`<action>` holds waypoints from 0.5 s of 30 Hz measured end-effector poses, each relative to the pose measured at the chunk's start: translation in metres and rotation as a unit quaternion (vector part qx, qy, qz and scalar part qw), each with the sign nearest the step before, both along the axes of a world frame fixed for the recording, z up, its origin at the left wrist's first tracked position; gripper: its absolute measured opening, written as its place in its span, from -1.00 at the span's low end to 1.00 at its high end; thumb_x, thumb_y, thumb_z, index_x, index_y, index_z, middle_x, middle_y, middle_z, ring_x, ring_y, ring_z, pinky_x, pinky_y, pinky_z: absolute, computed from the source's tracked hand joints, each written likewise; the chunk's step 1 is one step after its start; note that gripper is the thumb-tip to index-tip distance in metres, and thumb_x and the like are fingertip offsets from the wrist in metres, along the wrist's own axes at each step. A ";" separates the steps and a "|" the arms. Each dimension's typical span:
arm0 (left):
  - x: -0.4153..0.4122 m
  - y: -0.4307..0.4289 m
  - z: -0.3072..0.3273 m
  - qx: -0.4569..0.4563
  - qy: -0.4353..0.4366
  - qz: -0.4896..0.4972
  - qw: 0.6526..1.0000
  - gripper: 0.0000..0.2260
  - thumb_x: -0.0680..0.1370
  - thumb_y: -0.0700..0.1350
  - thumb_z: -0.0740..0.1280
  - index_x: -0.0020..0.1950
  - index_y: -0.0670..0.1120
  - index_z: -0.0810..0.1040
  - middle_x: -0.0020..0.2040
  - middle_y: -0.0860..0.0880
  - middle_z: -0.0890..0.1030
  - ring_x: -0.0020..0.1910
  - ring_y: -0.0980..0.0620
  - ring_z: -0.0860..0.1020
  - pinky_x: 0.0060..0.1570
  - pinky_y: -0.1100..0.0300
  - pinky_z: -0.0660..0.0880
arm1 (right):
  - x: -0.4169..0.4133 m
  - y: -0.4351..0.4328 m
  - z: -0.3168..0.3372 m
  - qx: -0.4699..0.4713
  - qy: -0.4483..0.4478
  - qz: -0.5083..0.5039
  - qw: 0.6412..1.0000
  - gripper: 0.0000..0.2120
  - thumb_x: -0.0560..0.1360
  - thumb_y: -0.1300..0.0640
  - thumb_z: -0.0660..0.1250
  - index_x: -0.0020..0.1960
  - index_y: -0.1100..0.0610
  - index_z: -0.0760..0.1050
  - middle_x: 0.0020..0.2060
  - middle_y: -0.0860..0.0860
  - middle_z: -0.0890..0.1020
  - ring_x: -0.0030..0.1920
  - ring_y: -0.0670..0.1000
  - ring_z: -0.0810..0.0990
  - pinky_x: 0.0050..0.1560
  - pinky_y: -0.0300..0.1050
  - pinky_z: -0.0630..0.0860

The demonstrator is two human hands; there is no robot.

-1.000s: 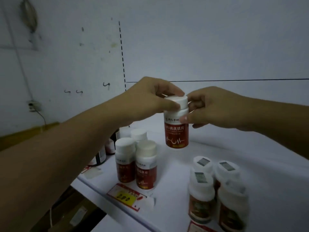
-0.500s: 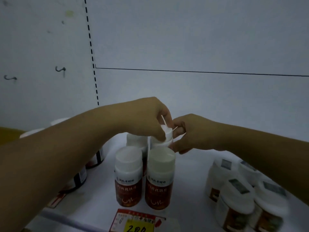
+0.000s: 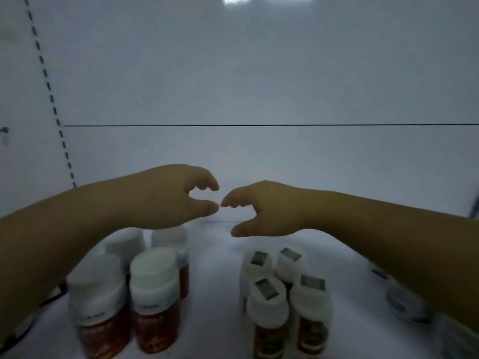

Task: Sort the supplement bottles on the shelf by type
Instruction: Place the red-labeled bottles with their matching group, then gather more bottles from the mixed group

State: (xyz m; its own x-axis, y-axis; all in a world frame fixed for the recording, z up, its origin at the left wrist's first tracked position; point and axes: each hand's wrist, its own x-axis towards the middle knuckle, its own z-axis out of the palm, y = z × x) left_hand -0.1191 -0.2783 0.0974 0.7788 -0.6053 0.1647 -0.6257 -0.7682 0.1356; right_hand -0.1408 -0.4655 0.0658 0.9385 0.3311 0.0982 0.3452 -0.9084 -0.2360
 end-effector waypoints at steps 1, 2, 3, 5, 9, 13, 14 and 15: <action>-0.006 -0.017 0.001 -0.003 -0.007 -0.001 1.000 -0.60 0.46 0.20 0.23 0.29 0.19 0.36 0.28 0.13 0.46 0.10 0.13 0.47 -0.01 0.23 0.34 | -0.007 -0.017 0.001 -0.021 -0.019 -0.008 1.000 -0.46 0.44 -0.12 0.33 0.37 -0.07 0.29 0.33 -0.04 0.44 0.28 0.00 0.42 0.21 -0.14 0.33; -0.012 -0.035 0.001 0.001 -0.012 -0.004 1.000 -0.56 0.47 0.21 0.20 0.33 0.19 0.31 0.32 0.12 0.43 0.07 0.13 0.46 -0.02 0.23 0.32 | -0.015 -0.035 0.001 -0.034 -0.030 -0.016 0.999 -0.46 0.44 -0.12 0.32 0.38 -0.07 0.27 0.35 -0.04 0.42 0.30 0.01 0.40 0.24 -0.11 0.31; -0.017 -0.054 0.001 0.004 -0.017 -0.010 1.000 -0.55 0.47 0.22 0.19 0.35 0.20 0.28 0.34 0.11 0.41 0.04 0.13 0.45 -0.03 0.23 0.31 | -0.024 -0.056 0.002 -0.042 -0.037 -0.021 0.998 -0.45 0.45 -0.12 0.31 0.39 -0.08 0.26 0.37 -0.04 0.40 0.31 0.01 0.39 0.26 -0.10 0.30; -0.029 -0.094 0.002 0.005 -0.027 -0.023 0.999 -0.56 0.48 0.21 0.19 0.35 0.21 0.27 0.36 0.11 0.40 0.04 0.14 0.44 -0.03 0.22 0.30 | -0.045 -0.102 0.003 -0.052 -0.053 -0.035 0.997 -0.45 0.46 -0.12 0.31 0.39 -0.09 0.25 0.38 -0.05 0.39 0.26 -0.01 0.41 0.23 -0.12 0.31; -0.057 -0.203 -0.002 -0.009 -0.045 -0.063 0.997 -0.61 0.47 0.18 0.22 0.29 0.23 0.33 0.30 0.16 0.43 0.05 0.15 0.47 -0.10 0.27 0.31 | -0.099 -0.215 -0.003 -0.039 -0.089 -0.069 0.993 -0.49 0.47 -0.09 0.30 0.38 -0.08 0.28 0.39 -0.07 0.38 0.21 -0.06 0.42 0.19 -0.19 0.27; -0.089 -0.337 -0.014 -0.022 -0.057 -0.138 0.989 -0.67 0.50 0.13 0.23 0.27 0.20 0.38 0.17 0.19 0.45 -0.09 0.24 0.47 -0.20 0.38 0.29 | -0.158 -0.342 -0.011 -0.002 -0.127 -0.130 0.983 -0.57 0.46 -0.09 0.30 0.31 -0.12 0.36 0.34 -0.14 0.43 0.14 -0.20 0.43 0.07 -0.38 0.22; -0.095 -0.366 -0.017 -0.021 -0.056 -0.153 0.986 -0.67 0.51 0.12 0.23 0.28 0.18 0.38 0.11 0.20 0.42 -0.16 0.27 0.45 -0.22 0.43 0.27 | -0.170 -0.372 -0.012 0.024 -0.137 -0.155 0.978 -0.60 0.46 -0.08 0.31 0.28 -0.13 0.40 0.31 -0.15 0.46 0.02 -0.25 0.44 -0.02 -0.44 0.23; -0.100 -0.391 -0.019 -0.020 -0.053 -0.165 0.985 -0.67 0.52 0.11 0.23 0.29 0.17 0.38 0.09 0.20 0.40 -0.21 0.30 0.42 -0.24 0.45 0.26 | -0.180 -0.399 -0.014 0.058 -0.146 -0.182 0.971 -0.64 0.45 -0.06 0.33 0.24 -0.12 0.43 0.27 -0.15 0.49 -0.04 -0.25 0.42 -0.09 -0.48 0.23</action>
